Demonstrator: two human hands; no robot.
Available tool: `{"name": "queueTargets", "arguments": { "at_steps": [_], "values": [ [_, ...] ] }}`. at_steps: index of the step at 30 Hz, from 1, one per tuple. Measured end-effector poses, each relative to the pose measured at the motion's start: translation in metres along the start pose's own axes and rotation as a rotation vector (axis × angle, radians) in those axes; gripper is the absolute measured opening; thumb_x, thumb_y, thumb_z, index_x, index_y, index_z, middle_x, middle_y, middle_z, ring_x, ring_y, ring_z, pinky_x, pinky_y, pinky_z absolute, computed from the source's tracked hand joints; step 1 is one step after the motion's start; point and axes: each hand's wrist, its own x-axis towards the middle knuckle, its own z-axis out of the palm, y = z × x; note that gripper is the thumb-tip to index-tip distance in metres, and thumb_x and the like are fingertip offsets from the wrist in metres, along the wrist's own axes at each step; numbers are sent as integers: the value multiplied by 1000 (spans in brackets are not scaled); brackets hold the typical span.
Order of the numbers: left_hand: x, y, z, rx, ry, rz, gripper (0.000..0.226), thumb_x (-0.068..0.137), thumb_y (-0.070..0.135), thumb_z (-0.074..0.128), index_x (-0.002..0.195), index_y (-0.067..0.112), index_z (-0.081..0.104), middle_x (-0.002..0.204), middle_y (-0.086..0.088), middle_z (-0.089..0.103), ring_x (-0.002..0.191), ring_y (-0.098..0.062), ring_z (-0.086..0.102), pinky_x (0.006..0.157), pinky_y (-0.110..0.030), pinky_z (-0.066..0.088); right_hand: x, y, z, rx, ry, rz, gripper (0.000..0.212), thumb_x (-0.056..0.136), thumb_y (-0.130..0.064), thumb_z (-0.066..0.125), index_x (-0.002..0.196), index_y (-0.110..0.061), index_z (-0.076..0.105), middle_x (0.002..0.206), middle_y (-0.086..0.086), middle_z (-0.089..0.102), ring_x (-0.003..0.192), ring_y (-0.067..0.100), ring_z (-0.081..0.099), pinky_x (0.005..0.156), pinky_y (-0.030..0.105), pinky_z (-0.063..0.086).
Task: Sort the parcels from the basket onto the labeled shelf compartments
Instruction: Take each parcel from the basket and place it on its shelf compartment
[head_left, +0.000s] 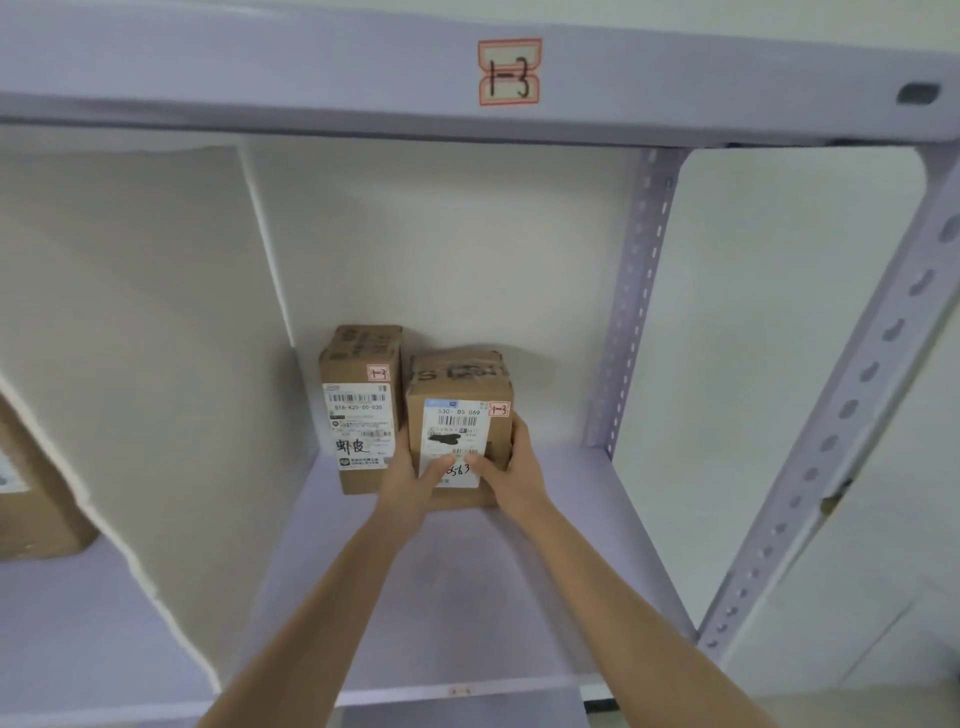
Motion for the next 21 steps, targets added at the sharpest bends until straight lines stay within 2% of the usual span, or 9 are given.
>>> {"name": "queueTargets", "arguments": {
  "at_steps": [5,8,12,17,21],
  "values": [
    [5,-3,6,54,72,27,55,88,14,68,138,15,44,113,10,61,105,-8,56,80,-13,41,9,5,-1,9,-5,-11,70,85,-4,71,142,-21,35,126,-10,58,111,-1,57,94,17,46],
    [7,-7,8,79,129,47,55,87,15,69,137,15,45,116,8,62,106,-9,57,84,-18,43,10,4,1,14,5,-27,64,84,0,70,132,-28,38,124,-10,59,114,7,59,89,13,48],
    [16,-7,11,93,131,24,55,88,17,68,138,12,44,119,4,61,114,-17,57,95,-31,43,14,0,3,12,34,-47,61,84,1,69,123,-34,38,117,-17,57,109,5,59,81,6,46],
    [23,-8,12,84,136,16,55,89,18,67,138,11,44,126,-2,60,118,-19,54,94,-28,40,19,0,7,7,46,-55,62,84,0,69,126,-32,37,121,-11,56,111,6,56,81,2,43],
    [23,-10,11,55,136,22,59,90,17,65,142,12,38,129,0,57,119,-16,52,98,-28,38,22,3,12,11,46,-58,64,83,0,69,125,-36,37,125,-9,57,117,10,57,88,9,46]
  ]
}}
